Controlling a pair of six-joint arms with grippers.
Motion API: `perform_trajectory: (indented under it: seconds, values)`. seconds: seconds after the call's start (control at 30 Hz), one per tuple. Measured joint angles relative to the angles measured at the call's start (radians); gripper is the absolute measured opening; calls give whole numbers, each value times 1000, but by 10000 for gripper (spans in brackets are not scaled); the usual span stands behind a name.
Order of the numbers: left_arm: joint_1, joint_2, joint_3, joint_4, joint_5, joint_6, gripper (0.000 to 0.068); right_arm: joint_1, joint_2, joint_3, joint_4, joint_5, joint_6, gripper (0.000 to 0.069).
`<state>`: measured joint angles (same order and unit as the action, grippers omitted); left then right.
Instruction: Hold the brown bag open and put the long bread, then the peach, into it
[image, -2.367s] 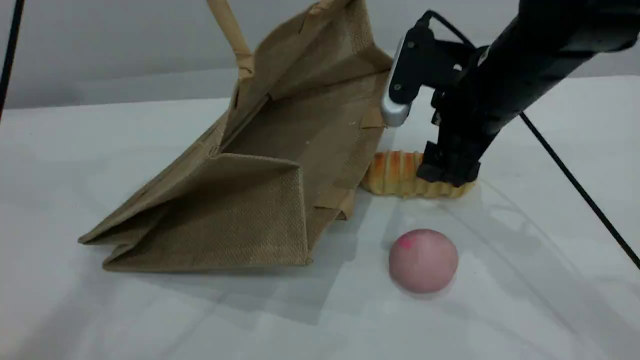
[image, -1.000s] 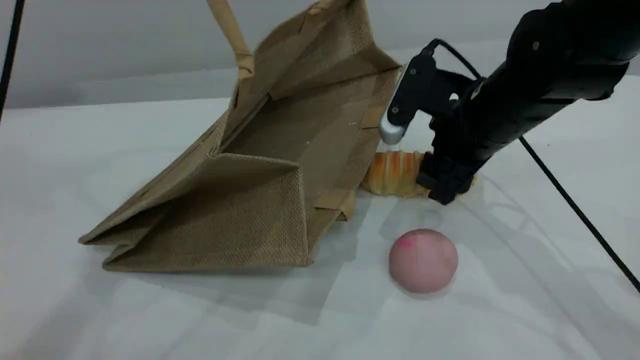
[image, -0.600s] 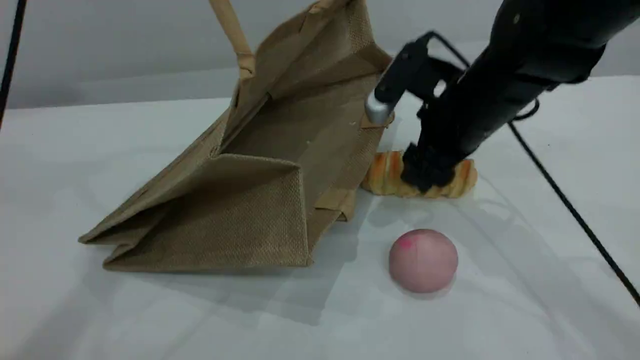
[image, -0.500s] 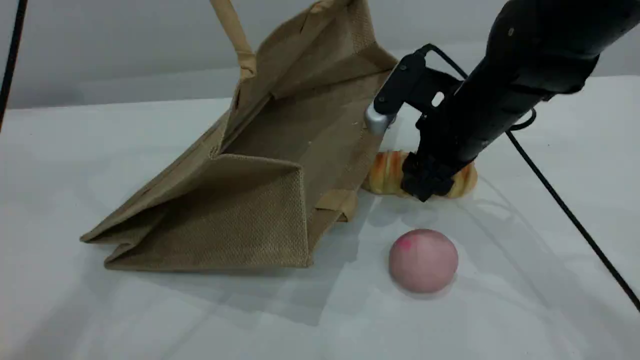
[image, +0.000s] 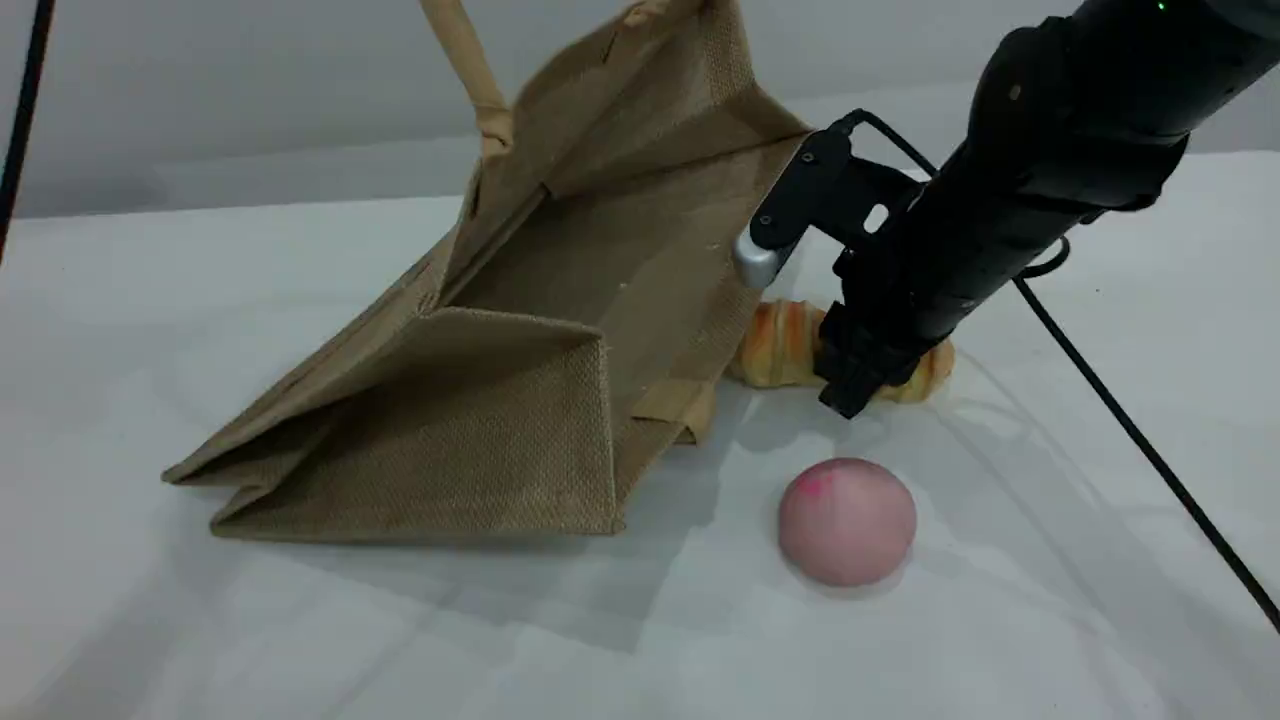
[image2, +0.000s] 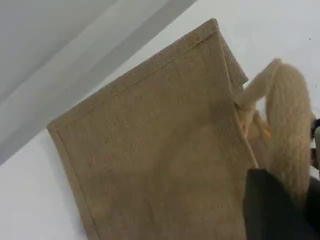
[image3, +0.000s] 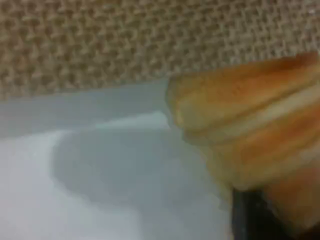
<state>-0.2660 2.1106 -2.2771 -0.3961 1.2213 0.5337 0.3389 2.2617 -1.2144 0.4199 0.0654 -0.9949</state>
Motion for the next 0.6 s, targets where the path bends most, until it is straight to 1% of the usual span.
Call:
perform_trajectory:
  seconds: [0.07,0.2,0.37,0.5,0.6]
  values:
    - [0,0,0,0,0,2,92,0,-5,0,0,26,19,93]
    - [0,0,0,0,0,6,92,-26,-29,2,1,100,91,87]
    - [0,0,0,0,0,8,92,-119,-92,5,-3,225,241,78]
    - [0,0,0,0,0,12,92,-210,-187,4,-4,299,378,73]
    - [0,0,0,-4,0,38,92,-266,-269,4,-5,379,464,69]
